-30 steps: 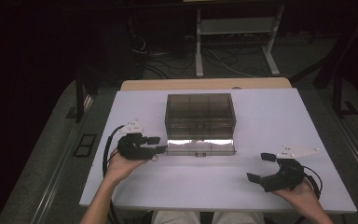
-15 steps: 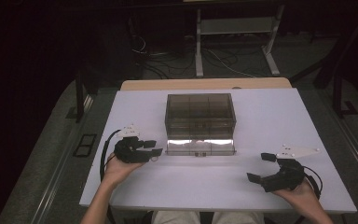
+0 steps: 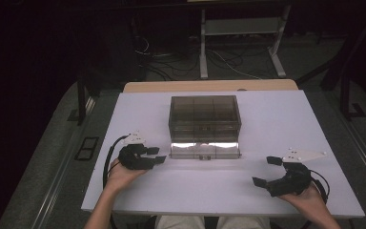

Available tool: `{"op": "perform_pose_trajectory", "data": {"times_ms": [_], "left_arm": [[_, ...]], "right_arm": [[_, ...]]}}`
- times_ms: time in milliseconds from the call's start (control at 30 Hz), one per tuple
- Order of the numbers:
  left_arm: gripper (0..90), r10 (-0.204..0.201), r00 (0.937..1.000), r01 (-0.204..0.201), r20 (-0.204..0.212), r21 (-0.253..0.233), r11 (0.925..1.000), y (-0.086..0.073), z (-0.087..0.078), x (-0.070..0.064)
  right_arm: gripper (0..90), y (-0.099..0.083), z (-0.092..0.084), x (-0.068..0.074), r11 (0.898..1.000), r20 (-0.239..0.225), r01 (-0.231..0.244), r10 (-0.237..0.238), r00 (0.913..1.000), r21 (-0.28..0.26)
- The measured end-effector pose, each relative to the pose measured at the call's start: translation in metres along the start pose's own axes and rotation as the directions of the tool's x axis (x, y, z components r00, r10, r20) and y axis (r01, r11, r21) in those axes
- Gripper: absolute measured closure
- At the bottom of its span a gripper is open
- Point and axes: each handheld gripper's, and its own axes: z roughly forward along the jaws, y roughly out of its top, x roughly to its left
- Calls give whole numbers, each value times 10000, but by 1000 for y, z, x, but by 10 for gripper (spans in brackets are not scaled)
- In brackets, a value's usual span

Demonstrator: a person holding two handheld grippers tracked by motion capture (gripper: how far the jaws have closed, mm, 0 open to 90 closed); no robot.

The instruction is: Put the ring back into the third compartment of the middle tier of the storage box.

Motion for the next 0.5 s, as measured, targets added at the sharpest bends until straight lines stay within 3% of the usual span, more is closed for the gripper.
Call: {"op": "perform_pose_trajectory", "data": {"times_ms": [233,500], "left_arm": [[512,115,9999,-112,-102,281,9995,-6,2,1],[546,425,9991,-420,-26,1057,9935,-13,9,2]], "right_arm": [[9,0,0,0,10000,-17,4,-4,10000,13],[9,0,0,0,10000,-23,-1,1,10000,6]]}}
